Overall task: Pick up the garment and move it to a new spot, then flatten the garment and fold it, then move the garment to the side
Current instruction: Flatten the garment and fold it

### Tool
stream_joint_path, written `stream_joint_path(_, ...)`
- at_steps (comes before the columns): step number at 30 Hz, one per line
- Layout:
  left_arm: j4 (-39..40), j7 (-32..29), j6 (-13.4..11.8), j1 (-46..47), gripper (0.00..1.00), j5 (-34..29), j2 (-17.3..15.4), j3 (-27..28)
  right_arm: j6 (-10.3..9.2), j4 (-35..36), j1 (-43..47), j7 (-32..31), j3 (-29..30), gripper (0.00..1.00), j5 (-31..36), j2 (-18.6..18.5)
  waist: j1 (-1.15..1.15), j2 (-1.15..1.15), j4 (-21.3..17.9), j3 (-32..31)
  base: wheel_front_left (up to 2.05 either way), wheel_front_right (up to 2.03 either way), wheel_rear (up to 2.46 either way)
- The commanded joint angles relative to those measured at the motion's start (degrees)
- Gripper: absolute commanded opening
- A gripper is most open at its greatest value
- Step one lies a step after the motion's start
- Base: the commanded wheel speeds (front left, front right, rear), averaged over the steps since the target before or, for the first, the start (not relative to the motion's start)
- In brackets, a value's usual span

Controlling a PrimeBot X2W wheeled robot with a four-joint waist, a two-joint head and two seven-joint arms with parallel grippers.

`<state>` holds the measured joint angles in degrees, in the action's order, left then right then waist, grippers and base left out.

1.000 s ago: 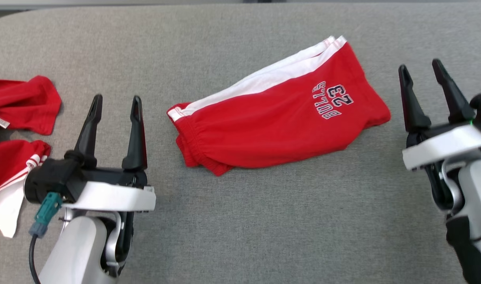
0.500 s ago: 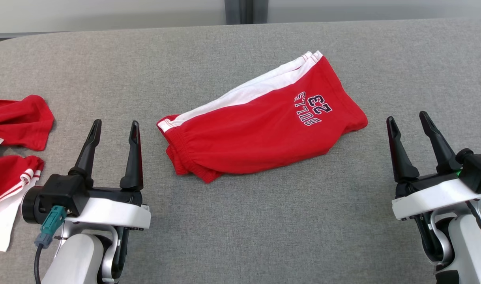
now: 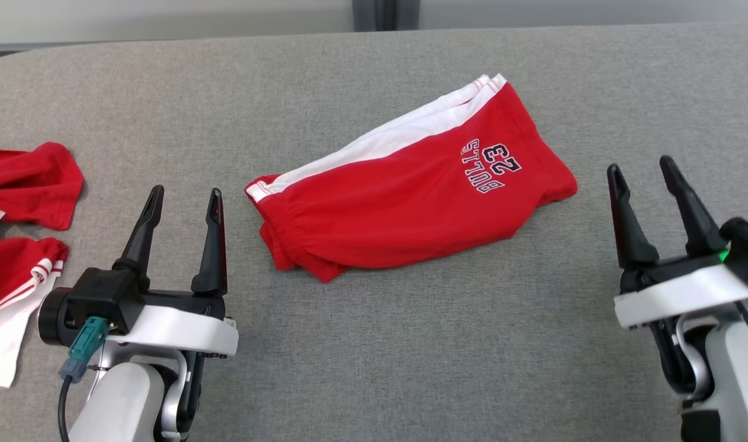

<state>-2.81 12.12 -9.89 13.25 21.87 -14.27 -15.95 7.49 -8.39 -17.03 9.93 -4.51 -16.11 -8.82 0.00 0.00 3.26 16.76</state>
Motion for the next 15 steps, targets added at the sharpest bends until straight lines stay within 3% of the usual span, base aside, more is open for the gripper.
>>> stream_joint_path(1, 0.2, 0.04, -0.18, 1.1, 1.0, 0.06, -0.48, -0.05, 0.01, -0.28, -1.8, -0.52, -0.1, 1.0, -0.26, -0.76, 0.0, 0.0, 0.6, 0.74, 0.0, 0.0, 0.0)
stream_joint_path(5, 0.43, 0.43, 0.16, 2.03, 1.0, -0.03, -0.01, -0.52, 0.01, -4.19, -6.11, -1.76, -0.61, 1.0, -0.31, -2.56, 0.0, 0.0, 2.23, 2.49, 0.0, 0.0, 0.0)
stream_joint_path(15, -1.34, 1.59, 1.74, 4.94, 1.0, 0.37, 2.95, -2.72, 0.01, -21.67, -15.95, -2.36, -5.07, 1.0, -3.32, -5.11, 0.0, 0.0, 7.34, 7.02, 0.0, 0.0, 0.0)
